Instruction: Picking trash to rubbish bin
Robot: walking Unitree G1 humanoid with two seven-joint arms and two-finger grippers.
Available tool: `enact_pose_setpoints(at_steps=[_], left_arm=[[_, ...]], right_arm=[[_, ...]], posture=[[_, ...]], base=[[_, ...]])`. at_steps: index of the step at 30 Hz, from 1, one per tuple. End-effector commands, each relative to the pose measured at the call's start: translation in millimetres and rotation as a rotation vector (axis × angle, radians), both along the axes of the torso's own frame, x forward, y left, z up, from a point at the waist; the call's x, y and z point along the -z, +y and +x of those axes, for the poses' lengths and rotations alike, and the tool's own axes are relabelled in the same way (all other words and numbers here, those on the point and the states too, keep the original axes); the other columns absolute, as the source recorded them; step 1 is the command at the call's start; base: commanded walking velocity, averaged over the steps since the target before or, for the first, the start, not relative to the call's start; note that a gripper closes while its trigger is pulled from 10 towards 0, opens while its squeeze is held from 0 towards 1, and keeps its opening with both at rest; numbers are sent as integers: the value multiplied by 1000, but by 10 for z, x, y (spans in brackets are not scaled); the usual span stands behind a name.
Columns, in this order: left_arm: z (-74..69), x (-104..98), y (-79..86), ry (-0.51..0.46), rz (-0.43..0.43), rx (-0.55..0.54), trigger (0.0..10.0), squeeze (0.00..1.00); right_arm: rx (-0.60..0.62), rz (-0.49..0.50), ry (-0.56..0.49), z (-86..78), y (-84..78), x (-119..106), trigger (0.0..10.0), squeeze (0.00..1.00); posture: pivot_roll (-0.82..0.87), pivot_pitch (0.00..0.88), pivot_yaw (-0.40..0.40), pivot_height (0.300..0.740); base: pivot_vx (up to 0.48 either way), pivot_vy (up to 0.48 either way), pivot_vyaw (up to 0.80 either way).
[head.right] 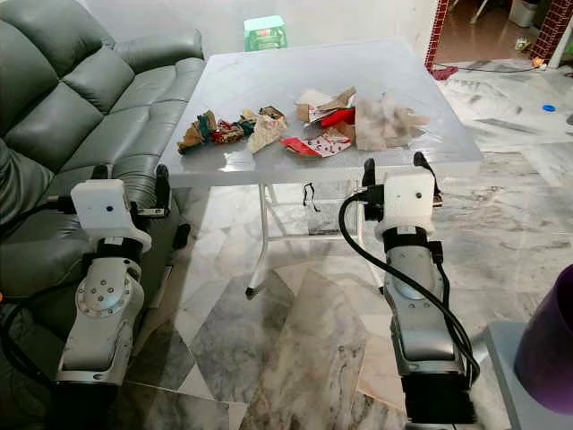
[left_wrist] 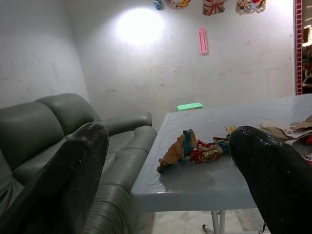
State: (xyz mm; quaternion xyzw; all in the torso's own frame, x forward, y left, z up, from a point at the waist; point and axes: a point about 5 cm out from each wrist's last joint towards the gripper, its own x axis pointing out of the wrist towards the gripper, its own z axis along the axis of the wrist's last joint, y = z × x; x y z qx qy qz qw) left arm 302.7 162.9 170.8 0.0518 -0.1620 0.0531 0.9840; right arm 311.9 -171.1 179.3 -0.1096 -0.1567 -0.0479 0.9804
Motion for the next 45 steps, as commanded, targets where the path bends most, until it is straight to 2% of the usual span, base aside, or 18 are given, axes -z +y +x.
enact_pose_setpoints(at_steps=[1,2,3,4,5,19,24,25,26,28,31,32,33,34,45], left_arm=[[10,0,19,12,22,-1,10000,0],[7,1,3,9,9,15,10000,0],[2,-2,-3,3,-1,25,10000,525],[-2,-5,-7,-2,-7,32,10000,525],[-9,-13,-11,-10,-20,41,10000,1000],[-8,1,-35,-7,-46,51,10000,1000],[11,-7,-41,1,-29,23,10000,1000],[13,6,-46,16,-34,19,10000,573],[14,19,-53,26,-43,22,10000,0],[12,45,-60,40,-66,35,10000,0],[3,50,-56,36,-45,38,10000,0],[-2,54,-51,35,-49,39,10000,0],[-4,56,-50,35,-51,39,10000,0],[-4,56,-50,35,-51,39,10000,0],[3,74,-49,50,-52,49,10000,0]], right_arm=[[9,-8,5,24,7,-19,0,0],[-10,23,14,34,18,-8,10000,1000],[-9,27,10,30,16,-15,10000,1000],[-6,26,7,28,13,-20,10000,1000],[-3,25,6,31,9,-24,10000,1000],[-3,18,6,38,-8,-29,10000,1000],[-8,26,14,42,-5,-23,10000,1000],[-30,35,30,42,19,-3,10000,1000],[-46,38,38,41,37,7,10000,1000],[-81,38,50,39,77,18,10000,1000],[-111,33,58,40,112,23,10000,1000],[-119,34,62,43,126,25,10000,569],[-122,35,63,44,129,25,10000,569],[-124,35,63,44,131,25,10000,0],[-156,28,90,15,179,75,10000,0]], posture=[[-20,20,96,740],[-20,20,96,740],[-20,20,96,740],[-20,20,96,740],[-21,20,96,740],[-26,22,88,740],[-25,28,85,740],[-27,32,81,740],[-28,33,76,740],[-30,34,72,740],[-31,33,70,740],[-31,33,70,740],[-31,32,70,740],[-31,32,70,740],[-37,32,71,740]], base=[[0,0,0],[0,0,0],[0,0,0],[0,0,0],[0,0,0],[0,0,0],[0,0,0],[0,0,0],[0,0,0],[0,0,0],[0,0,0],[259,0,0],[259,0,0],[274,0,0],[347,0,0]])
